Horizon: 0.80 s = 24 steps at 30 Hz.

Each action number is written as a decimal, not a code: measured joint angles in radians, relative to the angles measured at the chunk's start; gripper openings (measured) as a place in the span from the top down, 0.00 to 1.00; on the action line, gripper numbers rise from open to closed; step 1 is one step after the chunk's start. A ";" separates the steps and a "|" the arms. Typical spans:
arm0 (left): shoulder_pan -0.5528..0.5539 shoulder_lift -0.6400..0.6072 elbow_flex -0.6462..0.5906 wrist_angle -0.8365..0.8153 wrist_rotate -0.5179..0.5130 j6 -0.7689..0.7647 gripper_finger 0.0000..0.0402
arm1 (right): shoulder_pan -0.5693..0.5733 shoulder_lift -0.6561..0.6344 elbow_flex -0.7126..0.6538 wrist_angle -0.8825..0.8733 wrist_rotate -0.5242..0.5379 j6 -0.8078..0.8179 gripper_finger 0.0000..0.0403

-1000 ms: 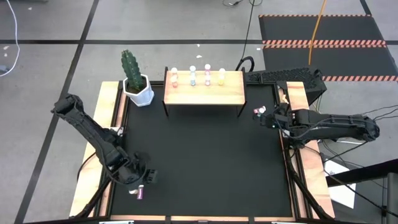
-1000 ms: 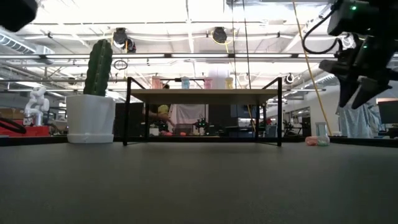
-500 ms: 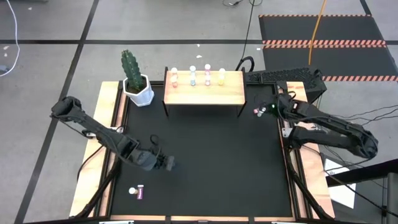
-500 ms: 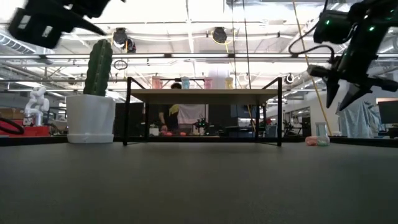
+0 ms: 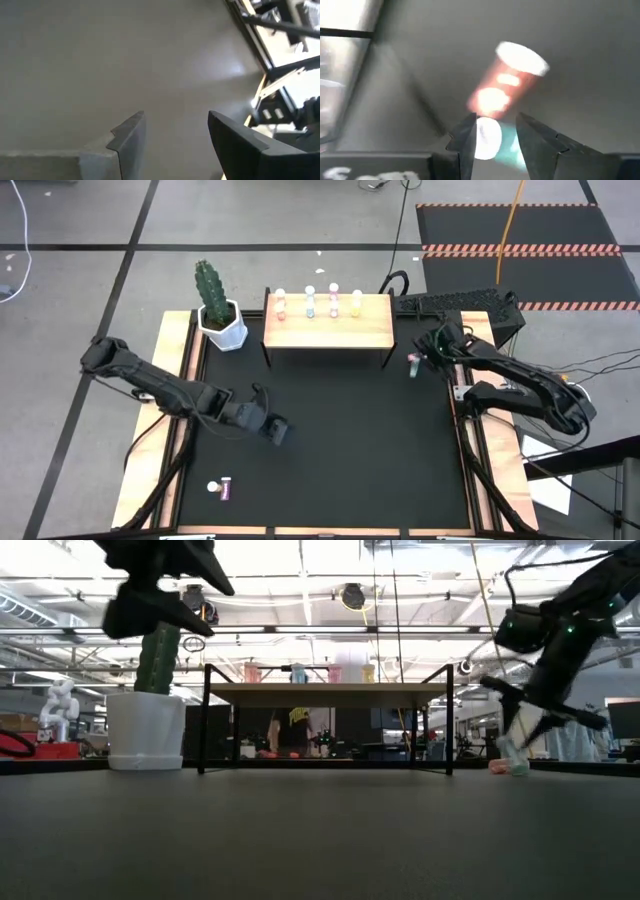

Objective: Pick and place medicine bottles onto shelf by color
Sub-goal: Put the orange pill bottle aligned with the other orange pill bottles on the shelf

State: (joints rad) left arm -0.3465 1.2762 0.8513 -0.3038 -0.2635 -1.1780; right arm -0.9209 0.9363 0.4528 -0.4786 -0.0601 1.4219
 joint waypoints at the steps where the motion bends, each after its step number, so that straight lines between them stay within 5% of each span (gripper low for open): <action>1: 0.018 0.000 0.000 0.000 0.018 0.034 0.47 | -0.004 0.008 -0.003 -0.018 -0.006 0.011 0.67; 24: 0.336 0.000 0.000 -0.015 0.289 0.424 0.47 | -0.094 0.206 0.000 0.113 0.030 0.170 0.67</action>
State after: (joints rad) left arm -0.0105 1.2762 0.8513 -0.3185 0.0259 -0.7539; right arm -1.0153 1.1420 0.4530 -0.3652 -0.0303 1.5915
